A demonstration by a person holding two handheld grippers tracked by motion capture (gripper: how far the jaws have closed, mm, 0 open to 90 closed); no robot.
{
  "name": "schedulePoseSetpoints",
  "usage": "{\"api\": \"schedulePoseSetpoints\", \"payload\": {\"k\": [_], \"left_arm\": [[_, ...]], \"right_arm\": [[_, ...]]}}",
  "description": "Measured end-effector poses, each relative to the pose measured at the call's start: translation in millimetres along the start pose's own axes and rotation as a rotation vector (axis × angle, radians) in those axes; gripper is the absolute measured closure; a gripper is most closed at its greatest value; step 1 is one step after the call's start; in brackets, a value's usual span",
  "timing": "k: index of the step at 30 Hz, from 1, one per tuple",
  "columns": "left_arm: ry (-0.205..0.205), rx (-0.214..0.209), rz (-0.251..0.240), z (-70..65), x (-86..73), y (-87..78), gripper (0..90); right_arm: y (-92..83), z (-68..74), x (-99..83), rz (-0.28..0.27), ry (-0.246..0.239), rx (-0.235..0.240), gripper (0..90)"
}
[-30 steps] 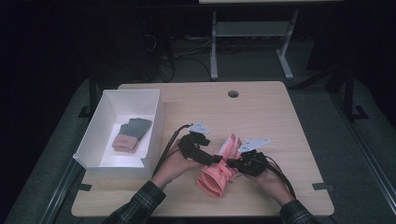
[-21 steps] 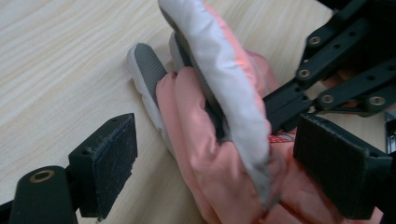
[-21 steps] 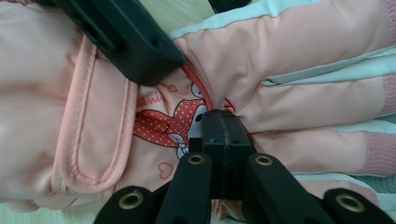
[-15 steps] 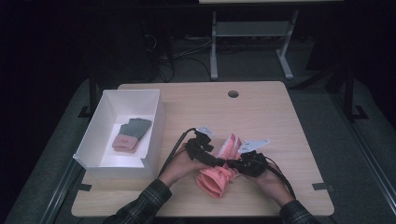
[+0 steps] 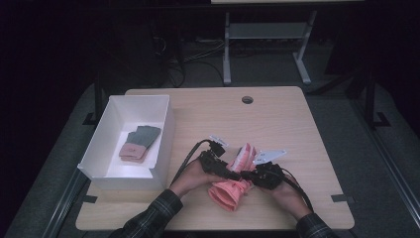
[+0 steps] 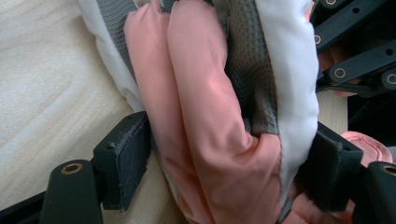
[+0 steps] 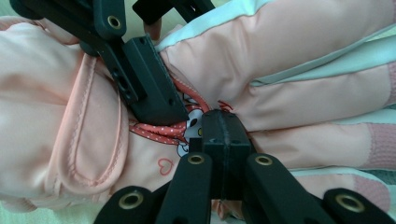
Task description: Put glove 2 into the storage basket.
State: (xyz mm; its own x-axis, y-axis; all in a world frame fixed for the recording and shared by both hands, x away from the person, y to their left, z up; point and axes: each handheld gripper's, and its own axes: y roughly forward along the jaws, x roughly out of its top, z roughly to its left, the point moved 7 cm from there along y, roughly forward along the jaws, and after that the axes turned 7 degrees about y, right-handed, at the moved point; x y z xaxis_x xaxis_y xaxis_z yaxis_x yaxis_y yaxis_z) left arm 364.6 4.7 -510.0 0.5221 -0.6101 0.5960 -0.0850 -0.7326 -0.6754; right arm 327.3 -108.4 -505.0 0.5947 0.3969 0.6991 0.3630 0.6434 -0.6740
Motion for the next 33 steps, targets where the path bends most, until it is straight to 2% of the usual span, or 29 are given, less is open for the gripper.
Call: {"api": "schedulePoseSetpoints", "payload": {"k": [5, 9, 14, 17, 21, 23, 27, 29, 31, 33], "left_arm": [[-0.017, -0.039, 0.005, -0.6, -0.1, 0.8, 29.0], [-0.021, -0.047, -0.002, 1.0, -0.7, 0.6, 33.7], [-0.054, -0.062, -0.019, 4.2, -2.9, -1.9, 46.4], [-0.049, -0.066, -0.027, 4.4, -2.8, -3.7, 55.3], [-0.036, -0.071, -0.037, 4.6, -2.5, -5.0, 61.4], [-0.028, -0.061, -0.041, 3.4, -1.5, -5.5, 63.3], [-0.024, -0.062, -0.054, 1.5, 0.3, -8.1, 64.3], [-0.026, -0.062, -0.064, -0.1, 1.9, -10.3, 64.5], [-0.007, -0.055, -0.069, -1.1, 3.5, -13.6, 64.6], [0.002, -0.040, -0.084, -2.5, 5.9, -17.7, 64.6]], "right_arm": [[1.0, -0.7, -0.8, -0.005, -0.002, 0.001, 90.0], [2.4, -0.8, -0.6, -0.007, 0.003, 0.005, 90.0], [3.5, -2.2, -0.1, -0.009, 0.001, 0.000, 90.0], [1.3, -2.3, 0.5, -0.005, 0.007, 0.003, 90.0], [-3.1, -2.9, 1.8, -0.013, 0.007, 0.018, 89.9], [-8.0, -1.8, 2.4, -0.019, 0.007, 0.036, 83.9], [-27.0, -2.5, 4.6, -0.075, 0.017, 0.053, 66.4], [-38.2, -7.3, 3.6, -0.119, 0.036, 0.027, 55.7], [-48.5, -17.4, -0.3, -0.148, 0.057, -0.013, 48.4], [-55.7, -31.1, -6.1, -0.156, 0.097, -0.058, 38.2]]}}
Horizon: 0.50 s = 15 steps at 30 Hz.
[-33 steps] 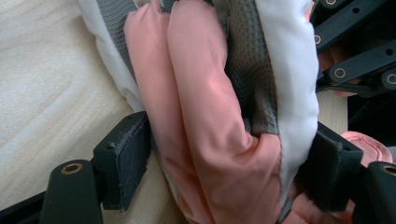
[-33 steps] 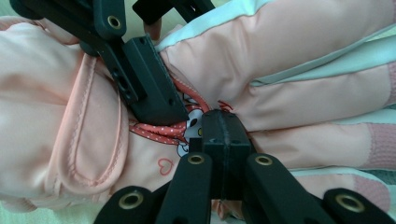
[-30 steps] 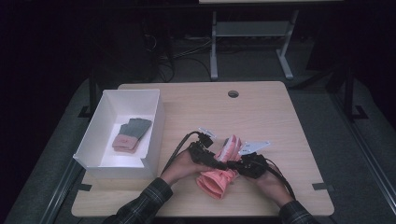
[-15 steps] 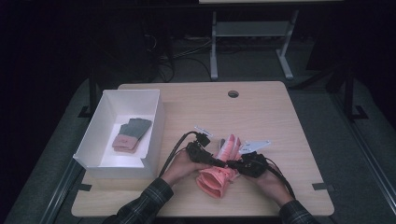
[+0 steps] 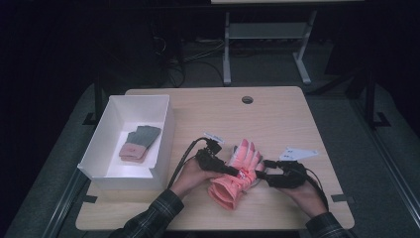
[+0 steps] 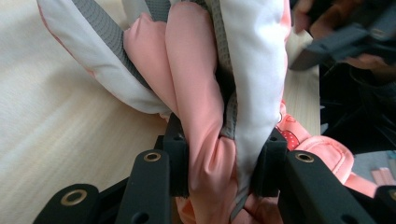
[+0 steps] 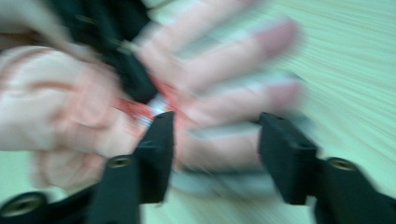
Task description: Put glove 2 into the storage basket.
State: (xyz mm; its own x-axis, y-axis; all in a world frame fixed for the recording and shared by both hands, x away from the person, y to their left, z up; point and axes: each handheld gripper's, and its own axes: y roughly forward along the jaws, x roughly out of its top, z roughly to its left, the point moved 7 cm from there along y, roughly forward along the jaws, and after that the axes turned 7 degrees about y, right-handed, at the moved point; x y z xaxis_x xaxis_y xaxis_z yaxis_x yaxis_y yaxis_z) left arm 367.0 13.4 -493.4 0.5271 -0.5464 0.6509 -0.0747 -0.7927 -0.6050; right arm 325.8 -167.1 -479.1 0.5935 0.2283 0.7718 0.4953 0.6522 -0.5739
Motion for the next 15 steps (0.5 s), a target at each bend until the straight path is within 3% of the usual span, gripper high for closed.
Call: {"api": "schedulePoseSetpoints", "payload": {"k": [4, 7, 9, 12, 15], "left_arm": [[0.008, -0.002, -0.024, -4.7, 6.0, -8.0, 64.7], [0.025, 0.010, -0.043, -7.9, 10.4, -15.9, 64.6], [0.031, 0.017, -0.052, -10.1, 13.0, -21.1, 64.6], [0.041, 0.031, -0.063, -12.7, 16.6, -27.3, 64.6], [0.051, 0.043, -0.073, -15.7, 20.7, -33.7, 64.5]], "right_arm": [[-5.8, -29.0, -8.6, 0.012, 0.047, -0.107, 24.6], [-3.9, -47.0, -15.5, 0.033, 0.061, -0.179, 19.5], [-0.2, -54.6, -20.4, 0.054, 0.076, -0.215, 15.5], [5.8, -61.7, -24.8, 0.071, 0.052, -0.271, 13.0], [10.9, -63.9, -27.7, 0.082, 0.037, -0.291, 10.9]]}}
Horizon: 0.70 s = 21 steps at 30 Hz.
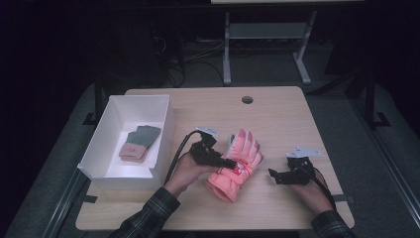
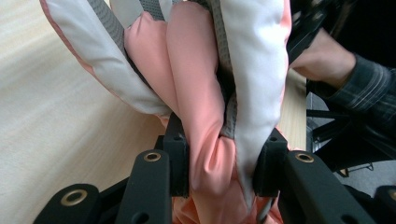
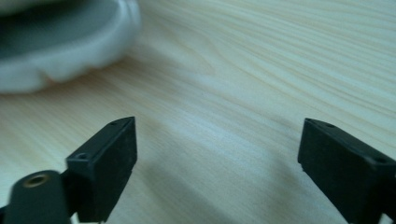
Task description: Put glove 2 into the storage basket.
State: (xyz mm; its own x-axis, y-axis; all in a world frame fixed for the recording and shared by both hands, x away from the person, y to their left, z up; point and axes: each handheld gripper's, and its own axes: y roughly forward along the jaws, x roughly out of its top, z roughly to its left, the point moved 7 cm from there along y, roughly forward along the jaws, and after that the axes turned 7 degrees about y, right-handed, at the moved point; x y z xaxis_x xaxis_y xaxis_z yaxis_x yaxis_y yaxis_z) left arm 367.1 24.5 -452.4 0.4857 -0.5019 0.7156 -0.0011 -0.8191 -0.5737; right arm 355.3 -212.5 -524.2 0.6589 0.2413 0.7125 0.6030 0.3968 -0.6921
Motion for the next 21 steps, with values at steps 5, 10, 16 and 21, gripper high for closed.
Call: {"api": "schedulePoseSetpoints", "payload": {"k": [5, 10, 16, 21], "left_arm": [[0.009, 0.031, -0.024, -6.2, 13.0, -14.2, 64.4], [0.015, 0.061, -0.030, -9.3, 30.0, -33.1, 64.4], [0.032, 0.101, -0.052, -11.5, 53.8, -65.7, 64.2], [0.047, 0.140, -0.054, -12.7, 68.6, -94.6, 64.1]], "right_arm": [[6.1, -1.5, -3.5, 0.008, -0.001, -0.001, 8.9], [6.4, -1.5, -3.7, 0.010, 0.004, 0.000, 8.5], [6.4, -1.2, -3.7, 0.012, 0.007, 0.001, 8.4], [6.5, -1.4, -3.5, 0.011, 0.005, 0.001, 8.4]]}}
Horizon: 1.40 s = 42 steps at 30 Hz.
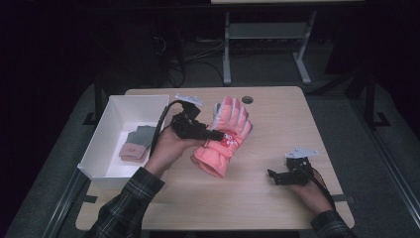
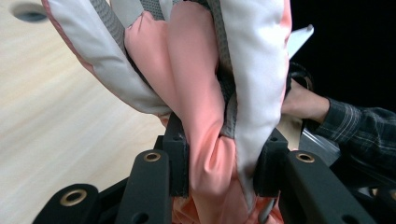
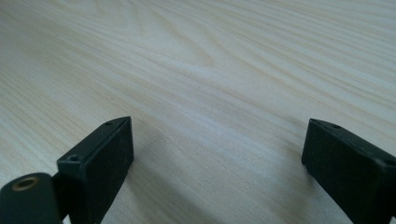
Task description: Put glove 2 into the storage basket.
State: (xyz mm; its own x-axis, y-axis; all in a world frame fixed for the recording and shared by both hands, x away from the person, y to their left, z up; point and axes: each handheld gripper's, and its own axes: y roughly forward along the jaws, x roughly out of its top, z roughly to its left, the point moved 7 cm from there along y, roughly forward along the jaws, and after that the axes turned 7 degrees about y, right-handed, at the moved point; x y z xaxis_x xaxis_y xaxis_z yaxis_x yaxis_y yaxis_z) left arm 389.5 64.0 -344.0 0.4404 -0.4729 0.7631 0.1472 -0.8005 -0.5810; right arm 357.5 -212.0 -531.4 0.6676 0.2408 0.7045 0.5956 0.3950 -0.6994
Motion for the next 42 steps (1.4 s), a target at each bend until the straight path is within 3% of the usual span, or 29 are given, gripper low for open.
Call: {"api": "schedulePoseSetpoints", "payload": {"k": [11, 28, 42], "left_arm": [[-0.017, 0.035, -0.038, 9.8, 12.4, -46.9, 64.0], [-0.104, 0.113, -0.107, 42.8, -7.4, -118.3, 63.9], [-0.175, 0.221, -0.149, 66.0, -34.1, -166.9, 63.7]], "right_arm": [[0.6, -0.7, 0.4, -0.001, -0.006, -0.002, 8.1], [0.9, -0.8, 0.2, 0.001, 0.008, -0.009, 7.0], [0.9, -0.6, -0.6, 0.011, 0.000, 0.002, 3.7]]}}
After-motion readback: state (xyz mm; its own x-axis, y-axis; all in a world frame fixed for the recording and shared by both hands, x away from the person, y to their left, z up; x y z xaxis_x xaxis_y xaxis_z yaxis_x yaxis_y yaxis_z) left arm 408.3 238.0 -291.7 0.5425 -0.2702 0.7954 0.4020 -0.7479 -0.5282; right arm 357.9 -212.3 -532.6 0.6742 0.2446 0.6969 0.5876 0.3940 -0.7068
